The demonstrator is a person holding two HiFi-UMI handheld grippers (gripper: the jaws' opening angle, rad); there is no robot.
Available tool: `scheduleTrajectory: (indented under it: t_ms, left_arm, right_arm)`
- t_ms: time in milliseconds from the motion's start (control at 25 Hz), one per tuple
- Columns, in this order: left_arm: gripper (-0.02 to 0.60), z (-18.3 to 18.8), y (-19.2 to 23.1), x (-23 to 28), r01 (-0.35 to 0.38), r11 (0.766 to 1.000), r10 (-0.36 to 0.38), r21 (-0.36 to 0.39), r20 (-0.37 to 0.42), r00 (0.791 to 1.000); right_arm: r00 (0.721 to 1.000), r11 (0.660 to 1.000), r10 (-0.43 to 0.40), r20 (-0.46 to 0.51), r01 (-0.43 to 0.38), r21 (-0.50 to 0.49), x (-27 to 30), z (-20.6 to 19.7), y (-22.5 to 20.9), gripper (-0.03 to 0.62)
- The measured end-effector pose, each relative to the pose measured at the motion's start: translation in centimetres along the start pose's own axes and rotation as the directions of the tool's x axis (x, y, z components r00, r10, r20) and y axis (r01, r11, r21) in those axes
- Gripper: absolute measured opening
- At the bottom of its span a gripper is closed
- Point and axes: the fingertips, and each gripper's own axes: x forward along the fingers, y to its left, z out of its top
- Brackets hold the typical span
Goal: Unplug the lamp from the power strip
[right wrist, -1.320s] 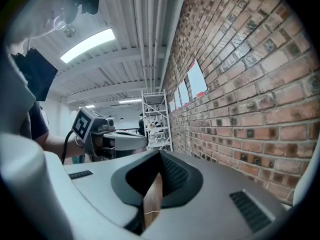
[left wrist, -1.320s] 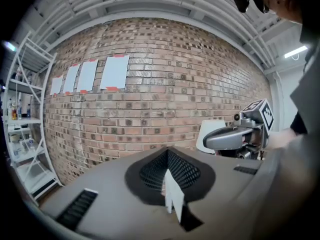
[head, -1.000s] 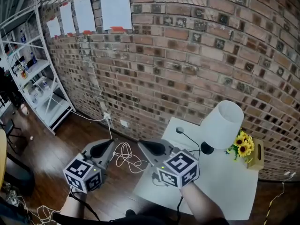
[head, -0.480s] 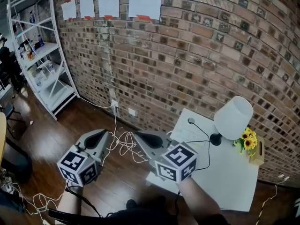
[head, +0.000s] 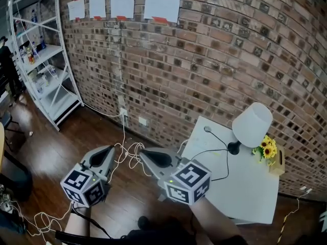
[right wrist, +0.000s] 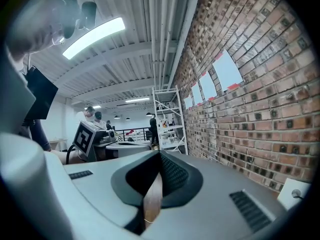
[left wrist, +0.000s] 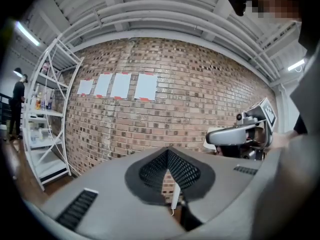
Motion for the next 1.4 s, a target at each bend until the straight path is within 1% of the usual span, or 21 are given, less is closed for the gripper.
scheduleTrajectory:
  t_ms: [80, 160, 280, 480, 640, 800, 920, 1040, 1240, 1400]
  left_arm:
    - [0.008, -0.1, -0.5, 0.0, 0.005, 1.000, -0.005, 0.000, 0.000, 1.000]
    - [0.008, 0.1, -1.5, 0.1, 0.015, 1.000, -0.015, -0.018, -0.003, 1.000]
    - [0.008, 0.6, -3.3, 0.7, 0.032, 0.999, -0.032, -0.003, 0.008, 0.999]
    - [0.008, 1.5, -8.2, 2.2, 0.057, 0.998, -0.058, 0.024, 0.023, 0.998]
    - [0.008, 1.9, -11.5, 3.3, 0.047, 0.998, -0.048, 0.028, 0.027, 0.999]
    - [0.008, 1.9, -15.2, 4.2, 0.058, 0.998, -0.058, 0.036, 0.017, 0.998]
    - [0.008, 1.6, -17.3, 4.0, 0.049, 0.997, -0.050, 0.051, 0.001, 0.999]
    - [0.008, 1.2, -19.5, 3.4, 0.034, 0.997, -0.035, 0.062, -0.001, 0.999]
    - [0.008, 0.5, -21.4, 1.6, -0.012, 0.997, 0.014, 0.079, -0.026, 1.000]
    - [0.008, 0.6, -22.8, 0.0, -0.016, 0.998, 0.016, 0.054, -0.013, 1.000]
  right_arm:
    - [1.000, 1.000, -0.010, 0.014, 0.010, -0.001, -0.7, 0.4, 0.0, -0.017]
    - [0.999, 1.000, -0.021, 0.040, 0.021, 0.007, -1.8, 0.8, -0.2, -0.017]
    - [0.997, 1.000, -0.028, 0.076, 0.028, 0.013, -3.7, 1.5, -0.2, -0.017]
    - [0.994, 0.999, -0.029, 0.105, 0.026, 0.023, -8.2, 1.4, -0.5, -0.017]
    - [0.994, 0.999, -0.029, 0.108, 0.025, 0.034, -12.4, 1.1, -1.3, -0.017]
    - [0.992, 0.998, -0.036, 0.117, 0.030, 0.055, -16.2, 0.9, -2.1, -0.017]
    - [0.991, 0.998, -0.016, 0.135, 0.008, 0.061, -17.8, 0.5, -1.6, -0.017]
    - [0.992, 0.998, 0.010, 0.126, -0.018, 0.062, -19.5, -0.3, -1.1, -0.017]
    - [0.991, 0.996, 0.059, 0.121, -0.067, 0.061, -21.6, -0.9, 0.1, -0.017]
    - [0.985, 0.992, 0.101, 0.141, -0.111, 0.065, -22.6, -0.8, 1.4, -0.017]
